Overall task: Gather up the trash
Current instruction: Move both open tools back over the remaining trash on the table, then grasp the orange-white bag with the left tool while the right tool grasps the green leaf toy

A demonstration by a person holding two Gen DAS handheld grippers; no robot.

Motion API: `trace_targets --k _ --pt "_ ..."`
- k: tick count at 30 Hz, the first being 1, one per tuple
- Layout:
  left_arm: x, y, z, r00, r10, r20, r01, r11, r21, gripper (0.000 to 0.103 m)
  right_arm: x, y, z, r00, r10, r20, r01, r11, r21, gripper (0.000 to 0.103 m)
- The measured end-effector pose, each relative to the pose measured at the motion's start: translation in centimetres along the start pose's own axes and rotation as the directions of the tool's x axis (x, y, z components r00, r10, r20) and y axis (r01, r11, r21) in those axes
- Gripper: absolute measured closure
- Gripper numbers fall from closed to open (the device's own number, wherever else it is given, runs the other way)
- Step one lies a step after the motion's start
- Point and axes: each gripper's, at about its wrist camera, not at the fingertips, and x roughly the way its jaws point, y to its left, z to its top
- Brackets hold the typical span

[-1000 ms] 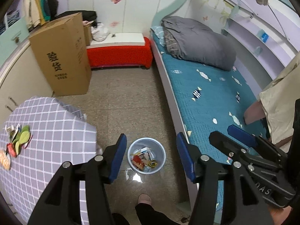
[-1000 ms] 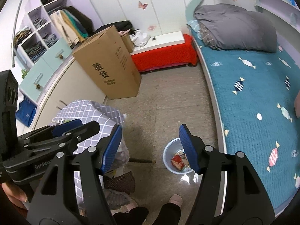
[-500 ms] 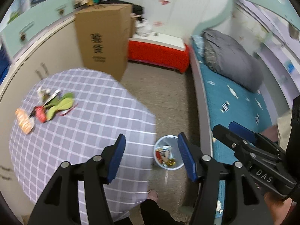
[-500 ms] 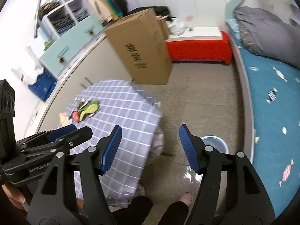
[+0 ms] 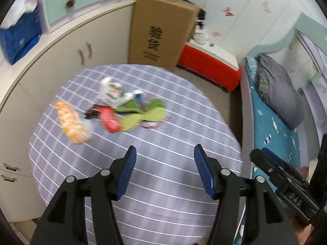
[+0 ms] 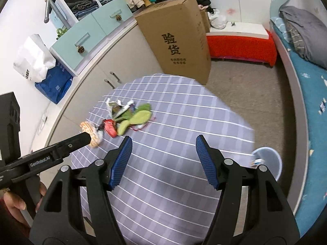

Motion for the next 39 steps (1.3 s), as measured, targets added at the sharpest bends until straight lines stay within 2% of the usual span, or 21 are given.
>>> trace_targets --k 5,7,16,23,28,30,32,34,35,36,39 --pt "1.7 7.4 2.6 0.998 0.053 -0.020 -0.055 0.994 -0.092 0.045 4.4 3.4 0.7 0.999 0.002 -0.032 -0.001 0.999 0.033 0.038" --pt "2.3 10.2 3.3 0.996 0.078 -0.029 -0.082 0.988 -0.134 0.041 5.8 4.3 0.9 0.999 0.002 -0.052 0.000 0.999 0.038 0.038" --pt "7.5 17.3 4.4 0.982 0.126 -0.139 -0.152 0.968 -0.199 0.039 13.0 6.6 2.5 0.989 -0.021 -0.145 0.030 0.998 0.059 0.037" --pt "11.1 19.1 5.5 0.972 0.135 -0.193 -0.168 0.972 -0.165 0.039 18.2 8.5 2.6 0.972 -0.003 -0.234 0.013 0.999 0.039 0.037" --pt "13.1 19.3 6.1 0.964 0.145 -0.225 -0.177 0.976 -0.129 0.040 21.2 8.8 2.6 0.957 -0.002 -0.289 0.019 0.998 0.056 0.053" --pt "13.6 19.4 6.2 0.961 0.147 -0.233 -0.178 0.977 -0.118 0.043 22.1 9.0 2.6 0.953 -0.020 -0.302 0.037 0.998 0.048 0.053" --pt "13.9 19.3 6.3 0.963 0.135 -0.235 -0.164 0.980 -0.110 0.055 22.9 9.0 2.7 0.950 -0.037 -0.312 0.052 0.998 0.040 0.053" --pt "14.0 19.0 6.5 0.964 0.133 -0.231 -0.157 0.983 -0.092 0.059 23.5 9.1 2.7 0.948 -0.049 -0.315 0.061 0.998 0.029 0.053" --pt "13.8 18.8 6.6 0.967 0.127 -0.222 -0.149 0.985 -0.083 0.061 23.4 8.9 2.6 0.949 -0.058 -0.311 0.068 0.997 0.022 0.059" --pt "13.7 18.7 6.7 0.969 0.119 -0.218 -0.139 0.987 -0.080 0.064 23.5 9.0 2.7 0.949 -0.069 -0.309 0.077 0.997 0.012 0.069" --pt "12.7 17.9 6.9 0.975 0.108 -0.192 -0.123 0.990 -0.067 0.068 23.8 8.5 2.7 0.945 -0.061 -0.320 0.072 0.997 0.023 0.081"
